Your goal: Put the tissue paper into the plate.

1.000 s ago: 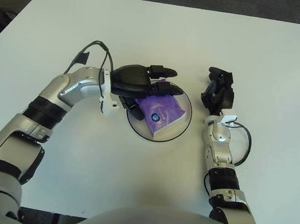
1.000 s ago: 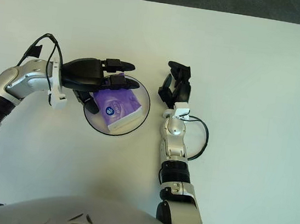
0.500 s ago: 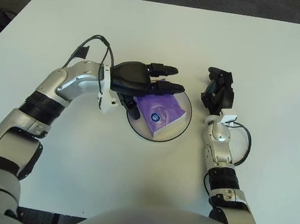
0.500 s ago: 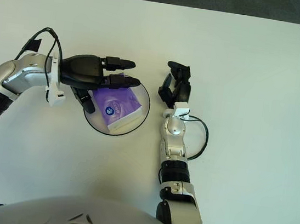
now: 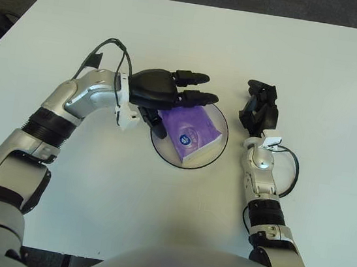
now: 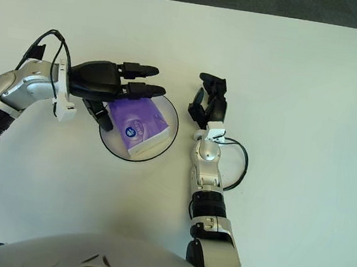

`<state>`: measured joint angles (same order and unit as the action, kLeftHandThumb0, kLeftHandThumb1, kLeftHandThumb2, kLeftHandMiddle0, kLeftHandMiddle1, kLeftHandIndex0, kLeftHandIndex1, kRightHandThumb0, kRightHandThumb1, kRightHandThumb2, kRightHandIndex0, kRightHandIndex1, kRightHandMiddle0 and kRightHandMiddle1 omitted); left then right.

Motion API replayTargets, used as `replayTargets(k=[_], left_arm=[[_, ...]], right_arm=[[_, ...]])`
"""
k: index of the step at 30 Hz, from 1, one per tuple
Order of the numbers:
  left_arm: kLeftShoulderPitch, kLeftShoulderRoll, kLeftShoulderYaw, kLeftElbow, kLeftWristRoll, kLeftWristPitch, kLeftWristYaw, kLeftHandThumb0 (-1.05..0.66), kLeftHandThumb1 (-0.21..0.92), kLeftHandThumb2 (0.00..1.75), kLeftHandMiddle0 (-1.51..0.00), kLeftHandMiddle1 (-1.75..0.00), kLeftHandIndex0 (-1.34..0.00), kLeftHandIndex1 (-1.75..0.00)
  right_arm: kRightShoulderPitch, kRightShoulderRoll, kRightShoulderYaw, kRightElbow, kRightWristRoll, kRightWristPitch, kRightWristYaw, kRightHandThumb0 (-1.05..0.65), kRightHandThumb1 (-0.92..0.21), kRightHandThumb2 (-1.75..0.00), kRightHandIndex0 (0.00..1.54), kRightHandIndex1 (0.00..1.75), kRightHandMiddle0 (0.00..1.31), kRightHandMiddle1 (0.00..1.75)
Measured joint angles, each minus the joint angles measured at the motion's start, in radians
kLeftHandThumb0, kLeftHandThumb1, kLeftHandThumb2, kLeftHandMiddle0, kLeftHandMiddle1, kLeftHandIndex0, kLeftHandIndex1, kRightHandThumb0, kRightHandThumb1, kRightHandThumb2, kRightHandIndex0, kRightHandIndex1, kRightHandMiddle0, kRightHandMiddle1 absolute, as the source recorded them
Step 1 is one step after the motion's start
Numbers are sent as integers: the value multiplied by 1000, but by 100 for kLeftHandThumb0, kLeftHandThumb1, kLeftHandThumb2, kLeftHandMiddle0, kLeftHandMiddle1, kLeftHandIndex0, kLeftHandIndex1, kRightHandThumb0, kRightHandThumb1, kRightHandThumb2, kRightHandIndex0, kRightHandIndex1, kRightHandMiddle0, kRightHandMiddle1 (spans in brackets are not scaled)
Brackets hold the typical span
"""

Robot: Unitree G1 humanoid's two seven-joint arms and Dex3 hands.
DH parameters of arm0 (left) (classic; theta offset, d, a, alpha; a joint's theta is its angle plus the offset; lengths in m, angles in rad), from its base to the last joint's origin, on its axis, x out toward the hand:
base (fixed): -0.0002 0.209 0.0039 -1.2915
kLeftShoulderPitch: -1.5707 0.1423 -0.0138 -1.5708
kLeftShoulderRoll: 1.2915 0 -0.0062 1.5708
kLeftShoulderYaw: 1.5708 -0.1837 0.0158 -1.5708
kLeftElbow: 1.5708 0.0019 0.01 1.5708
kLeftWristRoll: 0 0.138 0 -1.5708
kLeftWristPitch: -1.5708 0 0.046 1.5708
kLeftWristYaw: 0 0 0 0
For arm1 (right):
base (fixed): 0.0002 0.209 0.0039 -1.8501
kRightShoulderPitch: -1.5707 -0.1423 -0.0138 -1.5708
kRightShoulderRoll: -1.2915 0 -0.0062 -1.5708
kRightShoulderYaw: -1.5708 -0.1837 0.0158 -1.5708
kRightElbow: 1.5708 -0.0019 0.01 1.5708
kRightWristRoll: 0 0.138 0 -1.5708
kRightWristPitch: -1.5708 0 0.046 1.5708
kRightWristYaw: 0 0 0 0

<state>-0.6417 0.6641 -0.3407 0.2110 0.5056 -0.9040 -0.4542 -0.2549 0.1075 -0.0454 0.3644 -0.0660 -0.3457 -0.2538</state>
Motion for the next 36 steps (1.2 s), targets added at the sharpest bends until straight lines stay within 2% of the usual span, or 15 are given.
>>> replayTargets(k=[5,13,21,23,27,31,36], left_arm=[[8,-23,38,31,-67,44,20,-105,92,61,0,0,0,0],[53,-63,111,75,-193,140,39,-96,92,83,0,0,0,0],[113,-148,166,69,-457,239,1,-82,92,99,0,0,0,0],[115,-178,186,94,-513,233,-4,-84,92,106,0,0,0,0],[84,-233,246,234,-585,221,2,-96,92,120,0,0,0,0],[76,-282,306,303,-618,283,58,-103,92,126,0,0,0,0],[94,-346,354,282,-633,360,130,-105,92,126,-1,0,0,0]], right_arm=[[0,0,2,2,0,0,1,-57,-92,-86,41,84,17,118],[-2,0,1,3,2,0,16,-59,-92,-89,39,83,9,116],[-1,0,0,3,2,0,22,-59,-92,-90,39,83,7,116],[-1,0,1,3,2,0,24,-59,-92,-90,40,83,7,117],[0,0,1,3,2,1,28,-59,-92,-90,40,83,7,117],[0,-1,1,3,2,0,32,-59,-92,-90,40,83,6,117],[0,-1,1,2,2,0,32,-59,-92,-90,40,84,7,117]])
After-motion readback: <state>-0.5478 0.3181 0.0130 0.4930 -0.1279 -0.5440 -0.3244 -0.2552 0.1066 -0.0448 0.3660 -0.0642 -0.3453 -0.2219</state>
